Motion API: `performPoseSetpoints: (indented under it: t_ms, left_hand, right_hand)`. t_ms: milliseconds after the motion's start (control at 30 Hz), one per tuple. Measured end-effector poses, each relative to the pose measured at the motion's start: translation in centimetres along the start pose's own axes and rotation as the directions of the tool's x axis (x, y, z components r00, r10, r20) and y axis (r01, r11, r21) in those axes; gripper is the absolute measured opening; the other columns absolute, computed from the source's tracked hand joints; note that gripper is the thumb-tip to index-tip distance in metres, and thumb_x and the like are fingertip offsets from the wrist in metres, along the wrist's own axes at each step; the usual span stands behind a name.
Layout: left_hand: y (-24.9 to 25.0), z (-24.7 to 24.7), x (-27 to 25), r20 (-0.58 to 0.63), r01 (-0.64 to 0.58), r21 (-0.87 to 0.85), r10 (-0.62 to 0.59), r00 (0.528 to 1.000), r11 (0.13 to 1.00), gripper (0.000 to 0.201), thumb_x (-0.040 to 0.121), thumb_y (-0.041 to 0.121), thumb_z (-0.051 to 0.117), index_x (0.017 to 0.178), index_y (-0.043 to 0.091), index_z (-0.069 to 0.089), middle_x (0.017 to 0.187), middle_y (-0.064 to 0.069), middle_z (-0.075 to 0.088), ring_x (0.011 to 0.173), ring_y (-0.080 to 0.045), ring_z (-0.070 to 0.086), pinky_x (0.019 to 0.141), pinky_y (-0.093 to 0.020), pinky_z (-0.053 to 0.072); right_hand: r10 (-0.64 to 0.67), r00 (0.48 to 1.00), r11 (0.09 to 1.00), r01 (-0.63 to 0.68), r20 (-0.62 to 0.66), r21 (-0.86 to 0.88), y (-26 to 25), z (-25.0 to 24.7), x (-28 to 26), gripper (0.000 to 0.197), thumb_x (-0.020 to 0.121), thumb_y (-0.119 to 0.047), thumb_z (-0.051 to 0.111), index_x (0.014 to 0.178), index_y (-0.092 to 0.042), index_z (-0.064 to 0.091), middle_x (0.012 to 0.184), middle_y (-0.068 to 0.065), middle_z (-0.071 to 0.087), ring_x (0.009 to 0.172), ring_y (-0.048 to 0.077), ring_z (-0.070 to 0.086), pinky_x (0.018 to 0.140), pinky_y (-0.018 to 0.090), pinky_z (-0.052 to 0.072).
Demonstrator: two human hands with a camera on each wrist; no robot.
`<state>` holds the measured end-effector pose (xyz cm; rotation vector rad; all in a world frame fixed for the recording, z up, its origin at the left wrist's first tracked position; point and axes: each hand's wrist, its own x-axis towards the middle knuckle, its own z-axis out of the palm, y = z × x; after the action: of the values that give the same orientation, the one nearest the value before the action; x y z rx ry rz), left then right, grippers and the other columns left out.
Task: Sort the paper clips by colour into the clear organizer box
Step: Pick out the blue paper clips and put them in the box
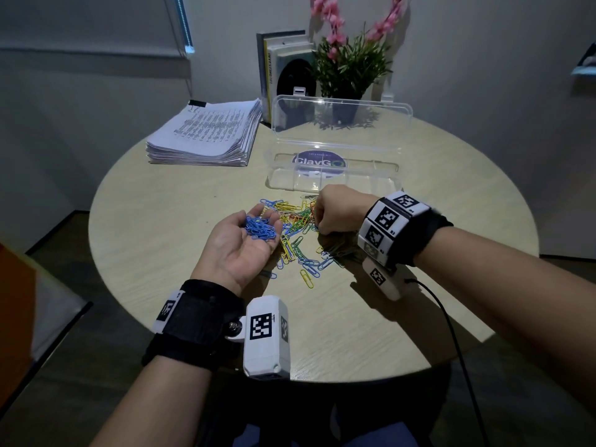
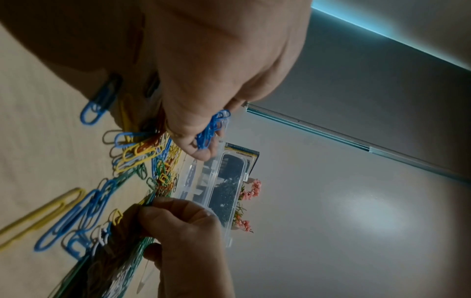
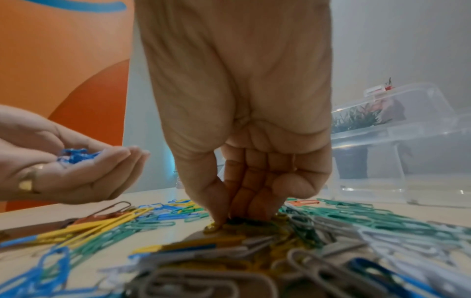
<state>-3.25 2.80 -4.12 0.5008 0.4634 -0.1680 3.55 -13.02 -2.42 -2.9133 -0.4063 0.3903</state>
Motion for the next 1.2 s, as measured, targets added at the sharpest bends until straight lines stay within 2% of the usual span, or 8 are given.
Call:
performPoseSetpoints:
  t_ms: [233,333,467,633,733,833,967,1200]
  left_hand:
    - [0.7,-0.7,-0.4,0.001,-0.01,-0.027,0.01,1.0,1.0,0.036,0.103,0.021,0.027,0.09,0.001,0.055,0.086,-0.014,0.055,0.082,-0.021,0.056,0.073,-0.031,0.047]
    - [0.9,-0.9,-0.5,0.0,-0.018,-0.023,0.018,1.0,1.0,0.036,0.103,0.021,0.027,0.092,0.002,0.056,0.087,-0.014,0.056,0.083,-0.021,0.057,0.074,-0.031,0.048]
    - [1.3,-1.3,-0.6,-0.003,-0.026,-0.025,0.026,1.0,0.999,0.036,0.103,0.022,0.027,0.092,0.002,0.056,0.09,-0.015,0.057,0.084,-0.022,0.058,0.075,-0.032,0.048]
    - [1.5,-1.6,-0.7,-0.008,-0.03,-0.037,0.03,1.0,0.999,0.036,0.103,0.022,0.028,0.092,0.002,0.056,0.09,-0.015,0.057,0.084,-0.022,0.058,0.073,-0.032,0.047]
    - [1.7,-1.8,-0.7,-0.013,-0.039,-0.043,0.038,0.999,0.998,0.036,0.103,0.022,0.028,0.094,0.001,0.056,0.091,-0.015,0.057,0.085,-0.022,0.058,0.072,-0.033,0.047]
    - [2.0,-1.9,-0.8,-0.014,-0.042,-0.043,0.042,0.999,0.998,0.036,0.103,0.022,0.028,0.095,0.001,0.057,0.091,-0.016,0.058,0.086,-0.023,0.058,0.073,-0.033,0.048]
    - [2.2,-2.0,-0.8,-0.011,-0.046,-0.046,0.045,0.999,0.998,0.036,0.103,0.022,0.029,0.095,0.001,0.057,0.092,-0.016,0.058,0.088,-0.023,0.058,0.074,-0.033,0.048]
    - [2.4,-2.2,-0.7,-0.009,-0.046,-0.047,0.046,0.999,0.998,0.037,0.103,0.023,0.028,0.094,0.002,0.056,0.089,-0.015,0.057,0.084,-0.022,0.057,0.075,-0.032,0.048]
  right_hand:
    - [0.03,0.999,1.0,-0.03,0.021,-0.001,0.3,0.1,-0.1,0.019,0.078,-0.011,0.062,0.089,0.003,0.069,0.076,0.01,0.056,0.071,0.022,0.051,0.061,0.029,0.042]
    - [0.024,1.0,0.999,-0.025,0.019,0.041,0.3,-0.3,-0.2,0.013,0.08,-0.015,0.06,0.082,-0.003,0.066,0.075,0.01,0.054,0.071,0.021,0.049,0.061,0.028,0.04]
    - [-0.015,1.0,0.995,0.018,-0.025,0.098,0.2,-1.0,-0.4,0.014,0.082,-0.014,0.058,0.085,-0.004,0.067,0.079,0.01,0.062,0.073,0.019,0.052,0.054,0.023,0.04]
    - [-0.106,0.994,0.977,0.111,-0.035,0.18,-1.2,-1.3,-0.1,0.022,0.084,-0.01,0.06,0.102,-0.011,0.072,0.088,0.004,0.067,0.076,0.013,0.056,0.058,0.02,0.043]
    - [-0.166,0.984,0.975,0.172,-0.058,0.137,-2.8,-1.0,0.7,0.021,0.086,-0.009,0.062,0.103,-0.009,0.073,0.098,0.005,0.07,0.08,0.012,0.055,0.064,0.021,0.041]
    - [-0.19,0.979,0.98,0.194,-0.071,0.049,-4.1,-0.1,1.7,0.016,0.085,-0.011,0.066,0.1,-0.007,0.073,0.1,0.007,0.071,0.082,0.014,0.056,0.06,0.02,0.042]
    - [-0.199,0.979,0.98,0.198,-0.048,-0.022,-4.9,0.5,2.4,0.017,0.083,-0.012,0.07,0.099,-0.009,0.075,0.1,0.007,0.072,0.091,0.018,0.064,0.073,0.023,0.046]
    - [-0.184,0.982,0.978,0.178,-0.05,-0.106,-5.3,1.0,2.9,0.02,0.082,-0.01,0.066,0.098,0.001,0.072,0.101,0.017,0.071,0.093,0.029,0.066,0.08,0.036,0.056]
